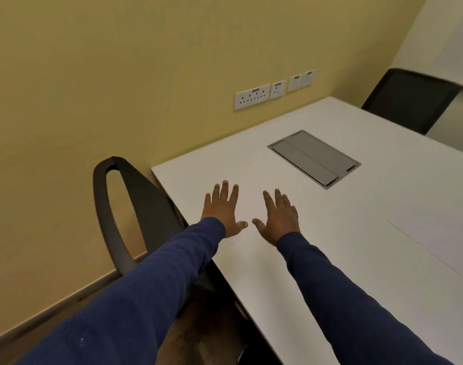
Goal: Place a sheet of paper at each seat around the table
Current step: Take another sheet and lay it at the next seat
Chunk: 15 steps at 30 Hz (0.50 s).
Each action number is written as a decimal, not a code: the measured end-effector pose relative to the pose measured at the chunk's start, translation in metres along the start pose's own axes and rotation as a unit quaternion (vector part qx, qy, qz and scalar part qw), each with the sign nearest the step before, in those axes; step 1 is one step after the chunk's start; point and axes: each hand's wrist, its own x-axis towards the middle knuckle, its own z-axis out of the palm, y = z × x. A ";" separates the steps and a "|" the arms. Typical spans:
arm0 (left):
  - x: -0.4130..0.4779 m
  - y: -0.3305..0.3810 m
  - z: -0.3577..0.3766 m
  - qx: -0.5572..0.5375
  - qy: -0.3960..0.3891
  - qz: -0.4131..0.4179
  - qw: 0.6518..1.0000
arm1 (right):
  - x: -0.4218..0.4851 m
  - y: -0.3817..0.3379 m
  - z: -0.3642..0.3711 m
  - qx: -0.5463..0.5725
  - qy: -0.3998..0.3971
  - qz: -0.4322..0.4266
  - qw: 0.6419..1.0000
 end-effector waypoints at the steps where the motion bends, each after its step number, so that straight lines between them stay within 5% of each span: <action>1: -0.015 -0.002 -0.005 -0.004 0.014 0.003 1.000 | -0.015 -0.006 -0.006 -0.002 0.013 0.004 1.000; 15: -0.213 -0.008 -0.058 -0.078 0.094 0.039 0.992 | -0.222 -0.069 -0.081 -0.064 0.089 0.020 0.994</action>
